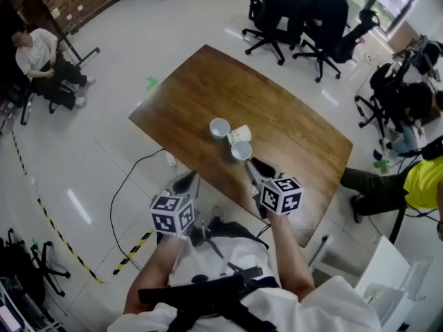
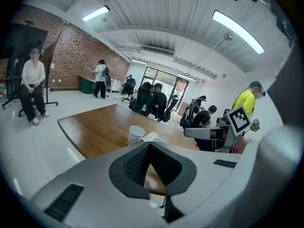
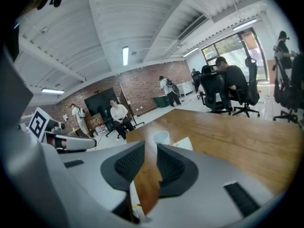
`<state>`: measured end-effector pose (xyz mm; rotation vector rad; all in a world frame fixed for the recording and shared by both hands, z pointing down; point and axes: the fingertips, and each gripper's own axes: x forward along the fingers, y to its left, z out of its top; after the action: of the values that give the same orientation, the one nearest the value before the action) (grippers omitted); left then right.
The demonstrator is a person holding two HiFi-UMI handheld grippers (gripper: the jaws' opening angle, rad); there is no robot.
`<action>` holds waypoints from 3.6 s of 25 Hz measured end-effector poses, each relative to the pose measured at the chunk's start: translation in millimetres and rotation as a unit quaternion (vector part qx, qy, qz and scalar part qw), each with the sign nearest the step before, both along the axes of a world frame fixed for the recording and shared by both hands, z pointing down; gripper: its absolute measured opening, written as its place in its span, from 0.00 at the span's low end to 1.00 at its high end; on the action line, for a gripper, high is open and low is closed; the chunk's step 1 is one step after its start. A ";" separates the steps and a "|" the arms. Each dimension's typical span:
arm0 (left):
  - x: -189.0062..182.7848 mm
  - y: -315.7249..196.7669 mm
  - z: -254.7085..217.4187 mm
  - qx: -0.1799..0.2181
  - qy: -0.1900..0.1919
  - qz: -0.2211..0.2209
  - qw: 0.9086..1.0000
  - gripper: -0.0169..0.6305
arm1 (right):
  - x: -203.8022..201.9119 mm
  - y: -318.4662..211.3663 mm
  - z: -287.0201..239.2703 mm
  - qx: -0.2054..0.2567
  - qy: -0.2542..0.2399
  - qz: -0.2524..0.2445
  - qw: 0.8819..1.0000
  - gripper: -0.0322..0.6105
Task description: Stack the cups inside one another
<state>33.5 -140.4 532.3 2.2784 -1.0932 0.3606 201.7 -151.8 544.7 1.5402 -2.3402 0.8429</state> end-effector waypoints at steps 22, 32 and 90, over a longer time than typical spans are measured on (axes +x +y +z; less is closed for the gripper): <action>29.7 -43.3 28.5 -0.030 0.005 0.093 0.995 0.02 | -30.1 -42.3 65.5 -0.062 0.186 -0.091 0.976 0.25; 24.6 -48.2 28.4 -0.032 0.021 0.081 0.996 0.02 | -36.5 -48.0 101.8 -0.100 0.259 -0.147 0.949 0.23; 22.2 -61.8 26.8 -0.021 0.020 0.056 0.998 0.02 | -27.1 -98.6 -40.8 0.033 0.212 -0.129 0.968 0.09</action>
<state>55.7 -202.1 559.1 2.3052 -0.9311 0.3788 174.6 -250.3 503.9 1.2494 -2.1961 0.3360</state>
